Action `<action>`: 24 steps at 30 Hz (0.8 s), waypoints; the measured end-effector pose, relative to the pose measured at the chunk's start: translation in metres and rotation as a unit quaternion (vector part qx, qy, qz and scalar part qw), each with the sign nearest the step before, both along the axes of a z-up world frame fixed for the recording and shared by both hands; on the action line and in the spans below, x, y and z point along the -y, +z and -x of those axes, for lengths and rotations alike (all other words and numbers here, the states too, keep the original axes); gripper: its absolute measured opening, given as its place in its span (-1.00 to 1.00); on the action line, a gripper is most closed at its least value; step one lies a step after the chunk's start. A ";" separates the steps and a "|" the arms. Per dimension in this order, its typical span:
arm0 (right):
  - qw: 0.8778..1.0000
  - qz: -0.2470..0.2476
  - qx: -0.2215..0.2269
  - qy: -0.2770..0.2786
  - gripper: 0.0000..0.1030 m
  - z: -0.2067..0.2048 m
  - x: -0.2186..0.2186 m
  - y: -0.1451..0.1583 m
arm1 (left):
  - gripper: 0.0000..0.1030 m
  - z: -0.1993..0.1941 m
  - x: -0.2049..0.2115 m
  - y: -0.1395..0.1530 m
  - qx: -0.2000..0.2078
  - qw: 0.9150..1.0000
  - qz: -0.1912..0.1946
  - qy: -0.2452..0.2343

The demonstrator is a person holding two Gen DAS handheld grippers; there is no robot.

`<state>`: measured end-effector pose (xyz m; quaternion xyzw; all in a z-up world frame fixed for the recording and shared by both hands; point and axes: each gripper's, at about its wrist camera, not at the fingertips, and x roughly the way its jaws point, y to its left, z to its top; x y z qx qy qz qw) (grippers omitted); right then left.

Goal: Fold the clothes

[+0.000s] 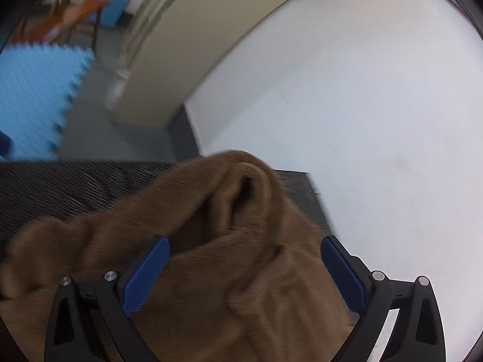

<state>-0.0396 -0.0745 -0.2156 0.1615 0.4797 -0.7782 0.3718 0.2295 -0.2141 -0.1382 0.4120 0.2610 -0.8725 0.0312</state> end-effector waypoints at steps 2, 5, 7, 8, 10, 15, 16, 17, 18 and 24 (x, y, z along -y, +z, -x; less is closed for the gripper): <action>0.997 0.021 0.072 0.024 0.98 -0.005 -0.001 0.010 | 0.97 -0.002 0.001 0.000 0.001 1.000 0.003 0.003; 0.986 0.038 0.153 0.059 0.98 -0.015 0.003 0.016 | 0.97 -0.004 0.001 0.001 0.000 1.000 0.004 0.000; 0.973 0.039 0.209 0.091 0.97 -0.025 0.002 0.017 | 0.98 -0.007 0.000 0.002 -0.003 1.000 0.005 -0.005; 0.970 0.038 0.223 0.093 0.97 -0.030 0.000 0.016 | 0.98 -0.011 0.000 0.002 -0.001 1.000 0.009 -0.006; 0.959 0.033 0.263 0.105 0.97 -0.033 -0.007 0.013 | 0.99 -0.019 0.002 0.001 0.005 1.000 0.016 -0.007; 0.946 0.019 0.295 0.132 0.32 -0.038 -0.010 0.008 | 0.99 -0.037 0.007 0.001 0.017 0.999 0.027 -0.002; 0.945 0.011 0.296 0.139 0.03 -0.035 -0.009 0.005 | 0.99 -0.040 0.008 0.001 0.018 0.999 0.028 0.000; 0.943 0.001 0.298 0.146 -0.06 -0.036 -0.006 0.000 | 0.99 -0.043 0.009 0.002 0.018 0.999 0.028 0.002; 0.942 -0.010 0.299 0.152 -0.15 -0.042 -0.006 -0.003 | 0.99 -0.045 0.009 0.003 0.016 0.999 0.028 0.003; 0.943 -0.068 0.286 0.158 -0.15 -0.063 -0.005 -0.020 | 0.99 -0.048 0.005 0.008 0.009 0.999 0.041 -0.005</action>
